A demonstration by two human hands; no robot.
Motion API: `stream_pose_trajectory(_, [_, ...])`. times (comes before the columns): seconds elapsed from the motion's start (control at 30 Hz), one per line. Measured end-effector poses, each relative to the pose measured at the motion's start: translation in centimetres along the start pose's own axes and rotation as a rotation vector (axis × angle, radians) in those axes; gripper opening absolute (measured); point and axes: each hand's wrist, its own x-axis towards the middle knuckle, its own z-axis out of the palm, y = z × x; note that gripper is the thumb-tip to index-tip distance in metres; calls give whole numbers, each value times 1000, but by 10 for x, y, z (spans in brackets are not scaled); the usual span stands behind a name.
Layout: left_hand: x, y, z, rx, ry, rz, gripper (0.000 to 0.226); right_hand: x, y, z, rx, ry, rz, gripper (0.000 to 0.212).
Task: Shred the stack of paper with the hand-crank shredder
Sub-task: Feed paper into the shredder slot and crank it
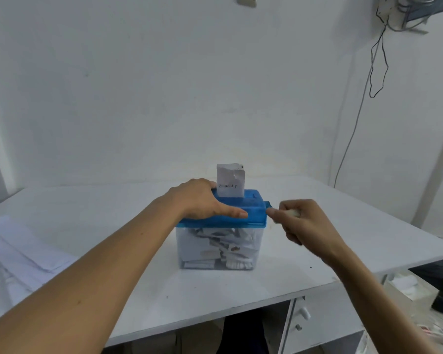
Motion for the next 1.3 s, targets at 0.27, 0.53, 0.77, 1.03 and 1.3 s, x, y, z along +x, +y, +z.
stream_pose_trajectory(0.27, [4, 1, -2, -14, -34, -3, 104, 54, -13, 1, 117, 170, 49, 49])
stream_pose_trajectory(0.53, [0, 3, 0, -9, -18, 12, 121, 112, -4, 5, -51, 154, 159, 39])
stream_pose_trajectory(0.77, [-2, 1, 2, 42, 7, 34, 114, 116, 27, 25, -93, 132, 330, 44])
stream_pose_trajectory(1.03, [-2, 1, 7, 166, 89, 49, 103, 87, 53, 39, -244, -62, 459, 26])
stream_pose_trajectory(1.3, [5, 2, 4, 208, 44, 8, 108, 25, 37, 26, -301, -191, 442, 46])
